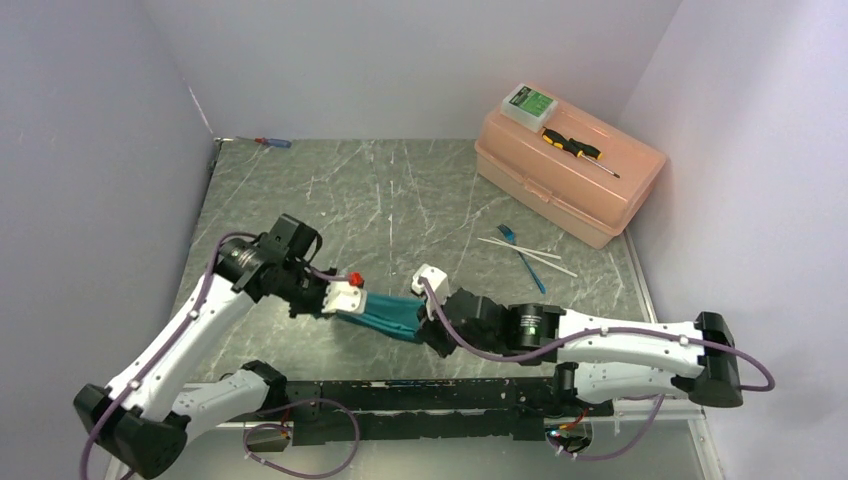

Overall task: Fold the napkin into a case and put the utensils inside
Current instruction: Turn over the upper triangle folded napkin at the center of the board.

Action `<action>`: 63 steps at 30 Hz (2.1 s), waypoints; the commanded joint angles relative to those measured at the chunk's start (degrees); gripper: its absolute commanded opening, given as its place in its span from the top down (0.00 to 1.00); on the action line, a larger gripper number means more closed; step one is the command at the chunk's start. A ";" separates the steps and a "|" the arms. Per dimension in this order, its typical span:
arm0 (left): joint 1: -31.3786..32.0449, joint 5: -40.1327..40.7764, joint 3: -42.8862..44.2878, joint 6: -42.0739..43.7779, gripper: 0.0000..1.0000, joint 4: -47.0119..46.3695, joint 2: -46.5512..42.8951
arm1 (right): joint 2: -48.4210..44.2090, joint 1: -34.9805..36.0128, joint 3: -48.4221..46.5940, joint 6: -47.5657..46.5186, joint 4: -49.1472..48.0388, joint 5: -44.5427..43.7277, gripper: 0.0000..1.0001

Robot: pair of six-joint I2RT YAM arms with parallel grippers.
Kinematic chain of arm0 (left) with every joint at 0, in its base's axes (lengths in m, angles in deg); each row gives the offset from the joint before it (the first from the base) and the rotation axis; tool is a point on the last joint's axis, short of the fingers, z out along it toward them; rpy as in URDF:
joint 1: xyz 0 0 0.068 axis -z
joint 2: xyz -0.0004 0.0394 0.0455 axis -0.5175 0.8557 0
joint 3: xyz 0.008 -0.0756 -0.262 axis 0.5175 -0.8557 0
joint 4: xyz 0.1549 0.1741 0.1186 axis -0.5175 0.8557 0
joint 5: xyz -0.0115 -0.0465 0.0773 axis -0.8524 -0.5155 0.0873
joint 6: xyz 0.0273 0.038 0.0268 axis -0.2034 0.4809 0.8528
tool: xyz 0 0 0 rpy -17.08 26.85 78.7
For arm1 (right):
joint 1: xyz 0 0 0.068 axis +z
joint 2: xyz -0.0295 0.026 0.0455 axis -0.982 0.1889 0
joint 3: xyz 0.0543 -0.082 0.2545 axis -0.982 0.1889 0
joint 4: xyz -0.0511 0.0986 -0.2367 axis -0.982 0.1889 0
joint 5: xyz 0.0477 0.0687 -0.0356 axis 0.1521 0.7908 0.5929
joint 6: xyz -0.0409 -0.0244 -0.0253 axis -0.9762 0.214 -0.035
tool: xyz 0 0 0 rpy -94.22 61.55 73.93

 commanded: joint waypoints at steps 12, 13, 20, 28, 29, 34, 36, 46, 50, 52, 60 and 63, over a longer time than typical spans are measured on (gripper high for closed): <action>9.30 7.42 4.30 -17.31 0.97 3.43 4.48 | 2.95 -11.33 -8.36 4.95 5.27 6.49 1.00; 7.11 9.62 4.22 -17.54 0.97 0.09 6.84 | 5.22 -14.42 -8.90 3.14 4.54 8.66 1.00; -8.80 7.99 18.31 -16.88 0.97 -6.95 28.93 | 17.19 -25.51 -18.01 -3.84 1.28 17.42 1.00; -8.15 4.72 26.69 -17.80 0.97 -3.14 28.63 | 14.78 -26.18 -21.59 -5.45 2.39 16.09 1.00; -7.61 4.22 26.59 -17.58 0.97 -1.99 26.98 | 13.77 -25.82 -21.23 -4.87 2.83 16.10 1.00; 0.24 4.56 21.78 -17.65 0.97 3.66 16.41 | 7.97 -18.70 -18.14 -2.09 6.45 11.03 1.00; 4.01 5.05 20.28 -18.87 0.97 7.00 12.99 | 6.38 -12.74 -17.96 -0.69 9.09 6.84 1.00; 9.25 4.88 21.36 -22.37 0.97 26.33 1.76 | -1.23 5.83 -19.73 10.98 21.37 -6.52 1.00; 9.25 4.35 19.05 -20.77 0.97 25.45 2.33 | -1.60 4.10 -18.23 9.89 20.46 -6.16 1.00; 9.25 5.53 16.48 -21.28 0.97 19.77 5.09 | -0.18 -2.00 -16.26 7.47 17.16 -1.00 1.00; -3.06 13.36 18.08 -23.94 0.97 -5.86 35.75 | 16.43 -27.90 -10.35 -2.47 0.74 16.13 1.00; -6.11 14.72 26.04 -25.97 0.97 -9.59 49.29 | 23.89 -33.40 -10.78 -4.26 -4.54 19.00 1.00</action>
